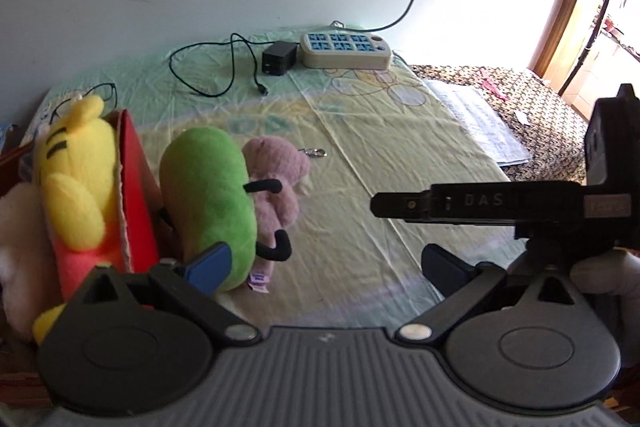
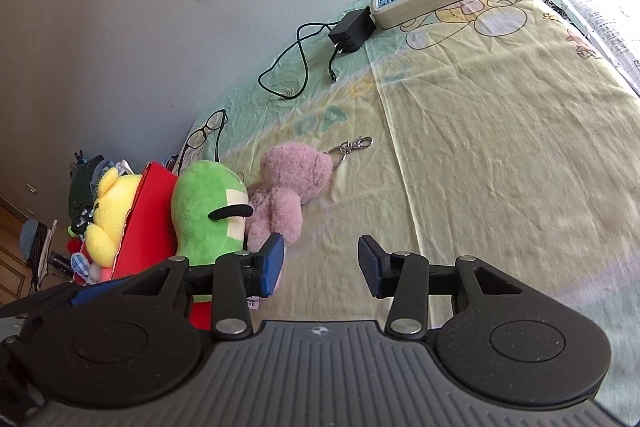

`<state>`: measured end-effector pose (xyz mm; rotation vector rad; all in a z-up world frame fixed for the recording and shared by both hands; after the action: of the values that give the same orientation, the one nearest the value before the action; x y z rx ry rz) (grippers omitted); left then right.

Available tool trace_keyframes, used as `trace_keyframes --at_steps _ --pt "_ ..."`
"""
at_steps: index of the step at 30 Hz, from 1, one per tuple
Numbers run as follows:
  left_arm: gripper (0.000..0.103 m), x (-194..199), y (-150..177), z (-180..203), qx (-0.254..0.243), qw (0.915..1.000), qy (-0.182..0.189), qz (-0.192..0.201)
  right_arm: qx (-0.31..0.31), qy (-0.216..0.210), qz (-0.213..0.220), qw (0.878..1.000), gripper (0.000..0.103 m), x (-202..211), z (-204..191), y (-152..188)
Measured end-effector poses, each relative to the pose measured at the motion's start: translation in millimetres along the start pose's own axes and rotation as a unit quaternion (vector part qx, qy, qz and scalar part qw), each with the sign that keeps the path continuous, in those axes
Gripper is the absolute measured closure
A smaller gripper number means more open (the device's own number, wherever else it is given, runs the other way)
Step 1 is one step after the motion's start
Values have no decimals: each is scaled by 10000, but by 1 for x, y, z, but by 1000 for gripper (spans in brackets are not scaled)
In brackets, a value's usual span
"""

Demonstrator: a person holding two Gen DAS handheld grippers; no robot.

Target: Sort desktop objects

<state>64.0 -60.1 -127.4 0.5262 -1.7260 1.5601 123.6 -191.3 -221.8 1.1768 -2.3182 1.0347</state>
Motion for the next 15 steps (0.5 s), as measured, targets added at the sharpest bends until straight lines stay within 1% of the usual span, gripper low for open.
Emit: trace_keyframes --at_steps 2,4,7,9,13,15 --pt "2 1 -7 -10 103 9997 -164 119 72 -191 -63 9998 57 -3 -3 -5" --pt "2 0 -12 -19 227 9993 -225 179 160 -395 -130 9990 57 -8 -10 -7" --pt "2 -11 -13 -26 343 9990 -297 55 231 -751 -310 9964 57 -22 -23 -6" --pt "2 -16 -12 -31 336 9984 -443 39 164 -997 -386 9941 64 -31 -29 -5" --pt "2 -27 -12 -40 486 9980 -398 -15 -129 -1141 -437 9924 64 -47 -23 -7" --pt "2 -32 -14 -39 349 9982 -486 -42 -237 -1189 -449 9916 64 -49 -20 -7"
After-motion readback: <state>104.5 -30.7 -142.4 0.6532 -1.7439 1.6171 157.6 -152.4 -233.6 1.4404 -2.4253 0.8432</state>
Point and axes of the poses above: each gripper's, at about its wrist camera, not at the fingertips, and x roughly against the way its jaws point, z to its right, y to its underside, the point moved 9 cm from there along -x, roughly the way its jaws point, and after that the axes turned 7 degrees about -x, right-handed, at the moved point
